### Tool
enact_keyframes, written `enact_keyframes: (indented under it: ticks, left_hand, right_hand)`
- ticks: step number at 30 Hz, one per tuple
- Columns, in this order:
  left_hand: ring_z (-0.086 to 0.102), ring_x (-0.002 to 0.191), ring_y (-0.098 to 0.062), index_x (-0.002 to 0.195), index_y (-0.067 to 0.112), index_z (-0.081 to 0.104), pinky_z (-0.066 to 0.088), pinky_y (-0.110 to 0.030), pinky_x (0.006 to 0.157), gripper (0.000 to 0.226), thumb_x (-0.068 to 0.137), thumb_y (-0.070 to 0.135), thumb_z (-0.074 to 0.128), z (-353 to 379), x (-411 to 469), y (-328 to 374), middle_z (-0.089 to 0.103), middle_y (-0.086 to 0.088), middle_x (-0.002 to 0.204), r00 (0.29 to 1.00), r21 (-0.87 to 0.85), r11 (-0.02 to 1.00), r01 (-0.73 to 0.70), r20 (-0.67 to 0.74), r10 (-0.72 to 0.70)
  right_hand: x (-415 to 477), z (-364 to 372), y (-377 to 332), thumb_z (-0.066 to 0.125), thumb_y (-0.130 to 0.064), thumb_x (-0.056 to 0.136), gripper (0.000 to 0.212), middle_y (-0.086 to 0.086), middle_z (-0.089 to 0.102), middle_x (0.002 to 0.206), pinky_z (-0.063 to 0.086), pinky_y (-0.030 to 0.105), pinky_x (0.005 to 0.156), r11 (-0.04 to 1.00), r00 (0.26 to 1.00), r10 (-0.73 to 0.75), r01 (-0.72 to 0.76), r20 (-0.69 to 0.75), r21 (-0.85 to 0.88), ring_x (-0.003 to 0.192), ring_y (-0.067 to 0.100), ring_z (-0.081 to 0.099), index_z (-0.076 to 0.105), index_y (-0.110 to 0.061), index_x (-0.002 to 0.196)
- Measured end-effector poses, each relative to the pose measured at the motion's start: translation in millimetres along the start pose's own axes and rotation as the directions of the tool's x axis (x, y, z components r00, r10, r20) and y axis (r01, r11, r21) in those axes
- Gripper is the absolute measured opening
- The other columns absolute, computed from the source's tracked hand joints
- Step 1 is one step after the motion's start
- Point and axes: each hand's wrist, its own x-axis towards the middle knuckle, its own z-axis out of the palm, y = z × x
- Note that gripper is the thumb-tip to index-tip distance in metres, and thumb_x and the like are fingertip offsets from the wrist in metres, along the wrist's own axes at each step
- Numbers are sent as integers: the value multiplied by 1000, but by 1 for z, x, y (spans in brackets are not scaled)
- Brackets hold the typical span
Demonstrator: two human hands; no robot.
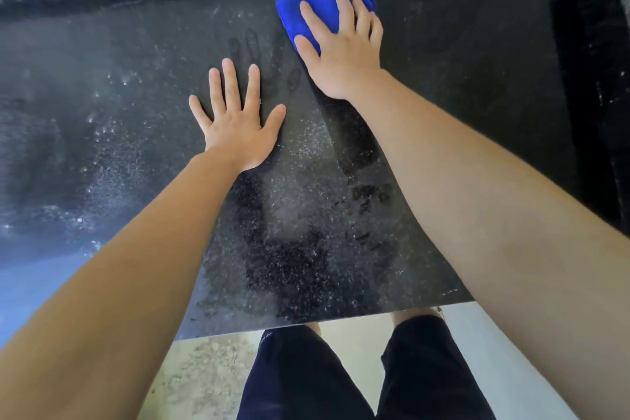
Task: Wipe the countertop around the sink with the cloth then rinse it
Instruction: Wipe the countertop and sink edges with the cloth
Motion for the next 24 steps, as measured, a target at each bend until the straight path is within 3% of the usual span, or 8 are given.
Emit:
enact_keyframes:
  ticks: [4, 13, 18, 24]
  left_hand:
    - [-26, 150, -23, 157, 33, -15, -13, -62, 117, 76, 96, 69, 14, -1, -1, 1, -28, -2, 163, 1000, 13, 1000, -4, 12, 3]
    - [-25, 150, -27, 156, 32, -17, -11, -64, 117, 77, 96, 69, 10, -5, -2, 0, -27, -5, 163, 999, 36, 999, -20, 43, 18]
    - [-24, 150, -28, 157, 31, -17, -10, -64, 117, 76, 96, 69, 9, -6, -2, 1, -26, -6, 164, 999, 56, 998, -20, 39, 18]
    - [-23, 151, -28, 157, 31, -15, -10, -63, 118, 76, 96, 68, 11, -5, -1, 1, -25, -6, 164, 999, 55, 998, -16, 33, 15]
  right_hand:
    - [-79, 24, 26, 24, -61, 102, 57, 11, 12, 167, 6, 48, 120, 999, 995, -40, 41, -91, 12, 152, 35, 12, 25, -43, 156]
    - [-314, 77, 43, 34, -56, 103, 53, 16, 20, 165, 15, 54, 119, 987, 986, 154, -151, -58, 52, 149, 39, 19, 39, -37, 153]
    - [-287, 73, 37, 35, -58, 101, 54, 17, 19, 165, 10, 54, 118, 991, 989, 132, -129, -70, 45, 148, 40, 19, 38, -40, 152]
    - [-170, 45, 29, 32, -63, 100, 57, 14, 16, 166, 7, 49, 114, 996, 993, 90, -89, -72, 21, 148, 39, 18, 30, -46, 154]
